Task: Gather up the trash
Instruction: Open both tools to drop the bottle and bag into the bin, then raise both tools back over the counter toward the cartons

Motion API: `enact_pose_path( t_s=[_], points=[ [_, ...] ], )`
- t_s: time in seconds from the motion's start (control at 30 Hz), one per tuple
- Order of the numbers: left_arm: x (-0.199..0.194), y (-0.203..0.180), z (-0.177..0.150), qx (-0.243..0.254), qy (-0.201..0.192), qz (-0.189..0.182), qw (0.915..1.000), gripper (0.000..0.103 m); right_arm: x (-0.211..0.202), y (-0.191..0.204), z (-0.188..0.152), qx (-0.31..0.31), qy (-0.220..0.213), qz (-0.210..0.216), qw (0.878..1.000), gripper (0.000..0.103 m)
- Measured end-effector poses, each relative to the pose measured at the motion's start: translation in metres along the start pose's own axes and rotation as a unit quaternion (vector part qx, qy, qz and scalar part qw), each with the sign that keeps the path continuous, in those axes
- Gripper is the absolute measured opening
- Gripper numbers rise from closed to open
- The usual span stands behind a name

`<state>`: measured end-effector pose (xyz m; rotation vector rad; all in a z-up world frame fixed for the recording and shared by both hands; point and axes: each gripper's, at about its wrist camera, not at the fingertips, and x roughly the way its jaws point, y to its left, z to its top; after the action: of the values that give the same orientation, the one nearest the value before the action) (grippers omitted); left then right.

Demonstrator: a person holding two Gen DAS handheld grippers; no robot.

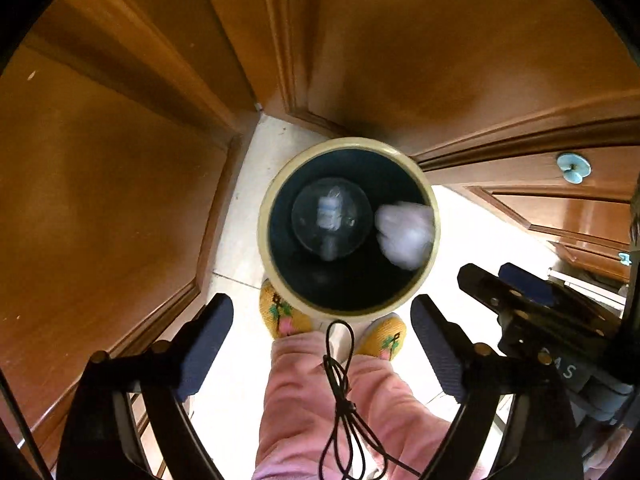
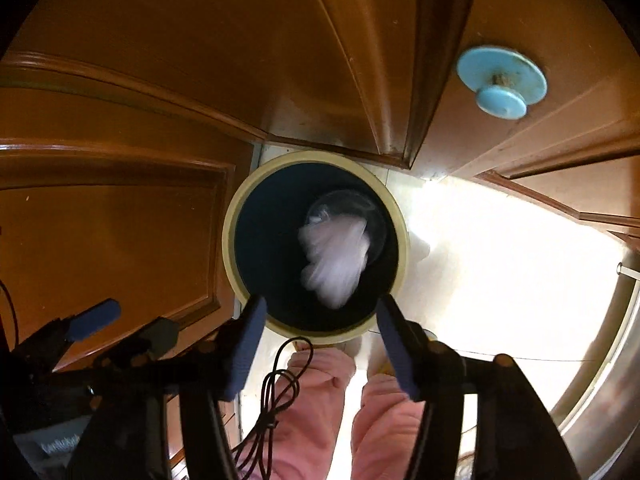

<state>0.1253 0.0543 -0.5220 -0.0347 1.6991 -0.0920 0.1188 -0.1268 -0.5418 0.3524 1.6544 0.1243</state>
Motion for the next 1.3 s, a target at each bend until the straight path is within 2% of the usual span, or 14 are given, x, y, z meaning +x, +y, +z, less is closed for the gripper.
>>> enact_pose_path(
  t_s=[0.17, 0.4, 0.53, 0.73, 0.9, 1.03, 1.13, 1.3],
  points=[
    [0.000, 0.008, -0.005, -0.010, -0.002, 0.003, 0.9999, 0.089, 0.001, 0.012, -0.012, -0.006, 0.014, 0.009, 1.000, 0.059],
    [-0.030, 0.014, -0.024, -0.012, -0.017, -0.003, 0.9998, 0.089, -0.027, 0.028, -0.032, -0.031, 0.016, -0.007, 0.999, 0.059],
    [-0.068, 0.005, -0.038, 0.002, -0.037, -0.006, 0.9993, 0.089, -0.065, 0.034, -0.044, -0.037, 0.008, -0.006, 0.999, 0.059],
    [-0.144, -0.016, -0.060, 0.026, -0.085, -0.018, 0.9959, 0.089, -0.144, 0.043, -0.062, -0.045, -0.023, 0.005, 0.999, 0.059],
    [-0.216, -0.029, -0.078, 0.039, -0.134, -0.027, 0.9899, 0.089, -0.222, 0.054, -0.080, -0.075, -0.070, 0.019, 0.994, 0.059],
    [-0.272, -0.040, -0.092, 0.050, -0.178, -0.022, 0.9825, 0.089, -0.280, 0.062, -0.091, -0.109, -0.121, 0.031, 0.986, 0.060],
    [-0.313, -0.048, -0.105, 0.059, -0.210, -0.013, 0.9759, 0.089, -0.318, 0.062, -0.100, -0.121, -0.168, 0.037, 0.978, 0.066],
    [-0.375, -0.064, -0.122, 0.070, -0.268, 0.004, 0.9609, 0.089, -0.386, 0.053, -0.112, -0.130, -0.262, 0.066, 0.954, 0.075]
  ],
)
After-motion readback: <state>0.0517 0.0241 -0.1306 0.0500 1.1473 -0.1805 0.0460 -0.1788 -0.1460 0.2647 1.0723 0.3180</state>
